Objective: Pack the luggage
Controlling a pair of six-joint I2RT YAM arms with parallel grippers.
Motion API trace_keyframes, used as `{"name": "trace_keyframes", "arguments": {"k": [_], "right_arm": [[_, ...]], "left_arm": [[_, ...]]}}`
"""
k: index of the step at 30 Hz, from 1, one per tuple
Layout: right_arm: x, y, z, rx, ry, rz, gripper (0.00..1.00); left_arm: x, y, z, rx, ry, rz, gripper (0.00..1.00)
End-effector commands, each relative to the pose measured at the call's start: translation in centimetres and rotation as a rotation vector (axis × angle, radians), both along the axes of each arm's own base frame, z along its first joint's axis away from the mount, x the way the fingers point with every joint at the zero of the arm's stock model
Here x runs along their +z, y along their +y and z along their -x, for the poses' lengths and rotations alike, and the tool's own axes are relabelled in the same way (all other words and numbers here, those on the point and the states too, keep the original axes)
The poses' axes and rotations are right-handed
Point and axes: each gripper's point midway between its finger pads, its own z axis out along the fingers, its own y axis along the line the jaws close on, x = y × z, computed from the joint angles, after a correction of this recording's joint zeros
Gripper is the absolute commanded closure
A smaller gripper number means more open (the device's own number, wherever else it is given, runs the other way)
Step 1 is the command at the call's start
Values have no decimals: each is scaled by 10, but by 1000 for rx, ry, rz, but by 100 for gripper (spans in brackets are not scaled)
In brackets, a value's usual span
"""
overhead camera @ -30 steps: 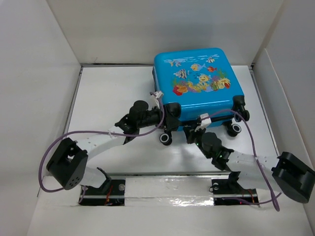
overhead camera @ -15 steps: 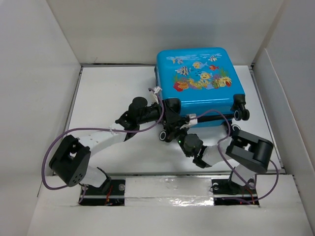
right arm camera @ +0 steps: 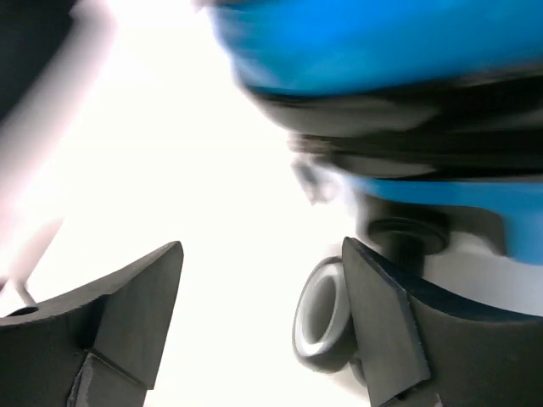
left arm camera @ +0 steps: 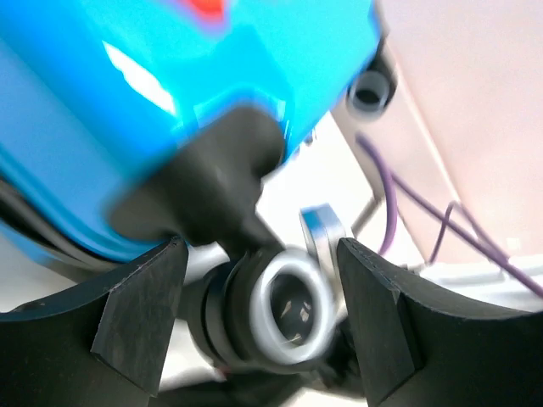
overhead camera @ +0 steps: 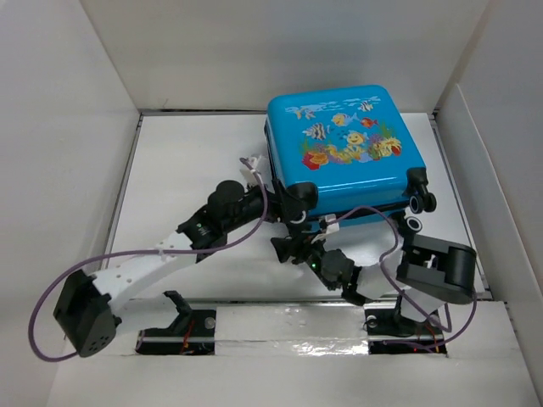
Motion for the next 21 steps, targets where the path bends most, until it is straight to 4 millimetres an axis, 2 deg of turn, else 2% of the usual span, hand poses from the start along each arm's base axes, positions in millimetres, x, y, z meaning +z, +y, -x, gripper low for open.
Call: {"name": "trace_keyframes", "arguments": {"k": [1,2,3,4,5,6,7,8,9,10,11,12,13,14,15,16,17,18,19,20,21], "right_arm": [[22,22,42,170,-43,5,18],[20,21,49,166,-32,27,18],[4,17,53,173,1,106,19],[14,18,56,181,-5,103,20],[14,15,58,174,-2,125,27],[2,11,69,189,15,196,33],[2,7,70,182,20,216,46],[14,2,69,163,16,199,78],[2,-7,74,168,49,270,94],[4,-12,76,172,57,286,100],[26,-13,78,184,46,239,100],[19,-22,83,196,59,303,100],[24,-28,83,187,61,312,100],[38,-32,80,164,55,299,100],[46,-46,80,149,56,310,100],[52,-54,80,133,54,314,95],[60,-65,74,83,48,305,81],[64,-76,74,69,53,335,73],[81,-84,74,58,36,281,66],[89,-89,72,41,22,263,53],[97,-94,71,28,9,259,48]], "left_arm": [[56,37,-20,180,-202,44,31],[51,51,-29,255,-209,7,31],[56,63,-31,297,-223,9,34],[47,73,-34,331,-216,-13,37],[42,80,-35,367,-213,-26,45],[42,86,-33,385,-217,-19,64],[24,91,-32,396,-198,-49,73],[16,93,-31,400,-190,-56,83],[8,93,-29,397,-178,-61,96],[-16,94,-26,386,-144,-92,100],[-25,90,-23,363,-133,-86,100],[-36,87,-20,341,-118,-88,100],[-58,82,-10,296,-102,-100,100],[-52,72,-5,269,-134,-53,100],[-60,60,6,223,-133,-56,100],[-67,55,10,203,-136,-60,100],[-64,49,11,195,-151,-44,100],[-74,44,11,186,-139,-68,94],[-75,39,12,176,-141,-64,86],[-69,32,12,154,-154,-36,78],[-76,29,10,153,-147,-47,70]]}}
